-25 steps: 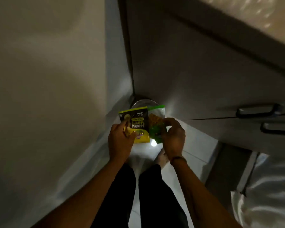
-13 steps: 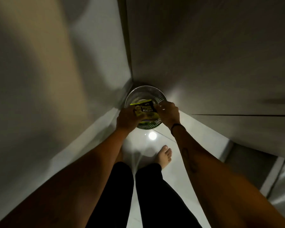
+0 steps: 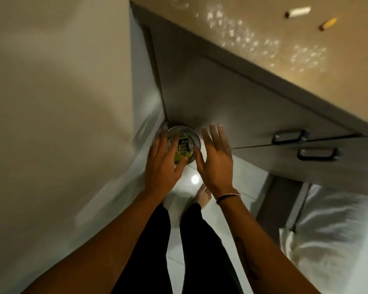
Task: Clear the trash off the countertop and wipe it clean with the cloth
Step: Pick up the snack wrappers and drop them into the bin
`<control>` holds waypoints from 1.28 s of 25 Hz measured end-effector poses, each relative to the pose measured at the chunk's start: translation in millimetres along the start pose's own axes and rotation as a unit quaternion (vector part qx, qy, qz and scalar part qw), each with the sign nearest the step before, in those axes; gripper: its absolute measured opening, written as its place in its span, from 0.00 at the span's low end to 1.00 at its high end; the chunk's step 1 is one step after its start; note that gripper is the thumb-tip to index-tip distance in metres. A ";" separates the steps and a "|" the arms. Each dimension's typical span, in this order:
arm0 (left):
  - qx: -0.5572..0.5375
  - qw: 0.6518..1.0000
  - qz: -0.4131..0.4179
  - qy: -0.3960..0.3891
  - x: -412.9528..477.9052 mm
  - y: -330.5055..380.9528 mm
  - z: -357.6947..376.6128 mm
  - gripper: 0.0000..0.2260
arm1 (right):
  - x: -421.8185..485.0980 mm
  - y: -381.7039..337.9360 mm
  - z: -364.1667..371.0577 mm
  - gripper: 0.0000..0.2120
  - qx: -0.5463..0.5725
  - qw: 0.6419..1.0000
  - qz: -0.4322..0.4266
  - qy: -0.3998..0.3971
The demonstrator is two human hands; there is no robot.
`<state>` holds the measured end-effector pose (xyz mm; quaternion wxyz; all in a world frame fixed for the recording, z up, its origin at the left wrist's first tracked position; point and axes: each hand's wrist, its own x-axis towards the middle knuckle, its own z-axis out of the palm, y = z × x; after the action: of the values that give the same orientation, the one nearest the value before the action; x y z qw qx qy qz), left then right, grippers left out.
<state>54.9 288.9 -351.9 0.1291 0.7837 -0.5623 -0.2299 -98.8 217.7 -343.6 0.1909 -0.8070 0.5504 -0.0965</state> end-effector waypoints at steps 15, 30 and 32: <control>-0.064 0.921 0.203 0.327 155.7 178.2 -246.5 0.37 | 170.3 -55.9 -284.0 0.25 0.074 0.934 -0.186 0.295; 0.061 0.972 0.129 0.185 318.4 235.4 -272.0 0.34 | 379.5 11.0 -322.0 0.13 -0.134 0.983 -0.104 0.068; 0.044 0.970 0.123 0.206 307.3 233.4 -276.6 0.34 | 364.9 6.3 -322.2 0.11 -0.196 0.968 -0.098 0.125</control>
<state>83.4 -93.7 -72.3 0.2346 0.7439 -0.6254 -0.0212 -85.0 -187.0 -73.4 -0.0519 -0.8602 0.4964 -0.1047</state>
